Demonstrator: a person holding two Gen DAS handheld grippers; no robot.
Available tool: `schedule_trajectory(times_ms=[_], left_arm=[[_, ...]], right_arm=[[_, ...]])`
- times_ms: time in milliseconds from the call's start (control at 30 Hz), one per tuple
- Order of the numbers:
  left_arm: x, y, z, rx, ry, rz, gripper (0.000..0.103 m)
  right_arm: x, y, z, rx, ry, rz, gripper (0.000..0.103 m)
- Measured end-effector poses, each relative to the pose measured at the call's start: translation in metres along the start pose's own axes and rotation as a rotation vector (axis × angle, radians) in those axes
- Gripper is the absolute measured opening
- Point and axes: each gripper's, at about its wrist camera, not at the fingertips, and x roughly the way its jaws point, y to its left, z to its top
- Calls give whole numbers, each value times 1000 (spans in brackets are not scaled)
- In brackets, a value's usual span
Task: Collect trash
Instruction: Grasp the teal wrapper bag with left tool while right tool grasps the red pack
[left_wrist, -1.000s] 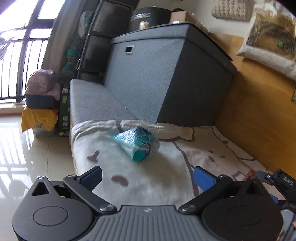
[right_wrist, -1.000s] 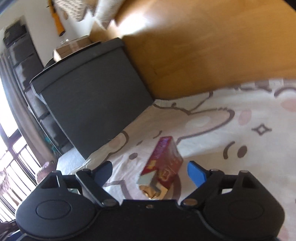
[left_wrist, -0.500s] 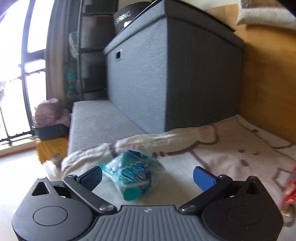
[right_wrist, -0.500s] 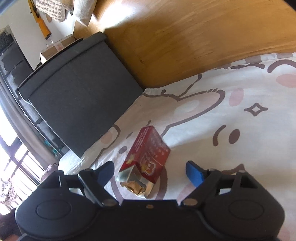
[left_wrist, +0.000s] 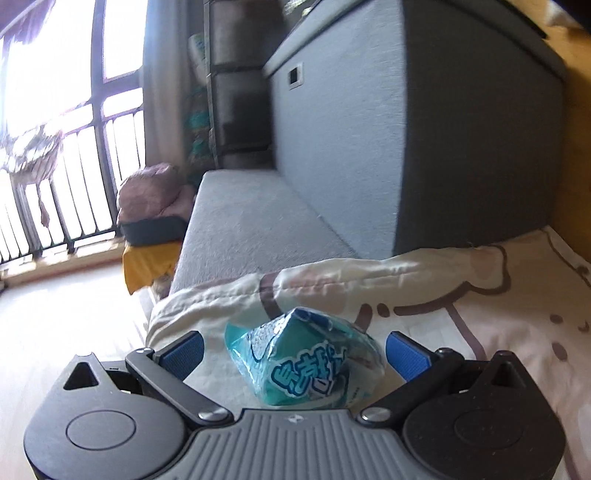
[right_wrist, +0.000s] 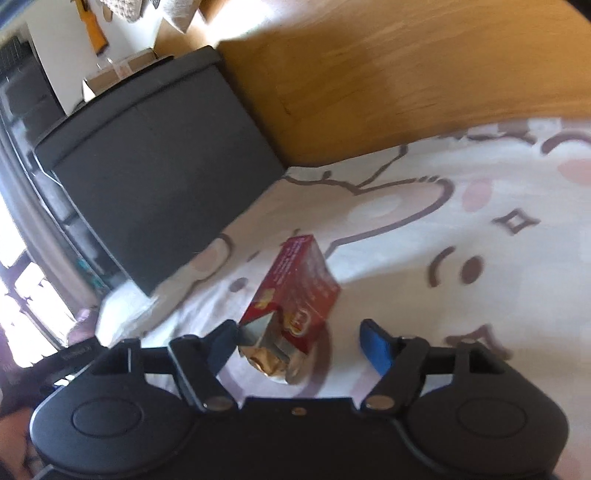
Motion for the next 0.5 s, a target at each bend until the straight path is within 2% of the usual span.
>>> schedule_trajectory(times_ms=[67,200,300,400,500], left_arm=[[4,1,1,-16,20,3,103],[10,1,2,-36,46,13,103],[14,2,1,-36,58,13,103],[18,2,-2,-37,68,3,103],[22,5,-6,-45,88,-9,97]], right_arm=[[-6,5,2,-57,-21,-85,75],[-15,2,9,-52,-57,-158,75],[-17,-1,8,-60,-91,-160,77],[-11,6,3,-129,-61,-144,84],[-2,15,-1,-185,-33,-167,87]])
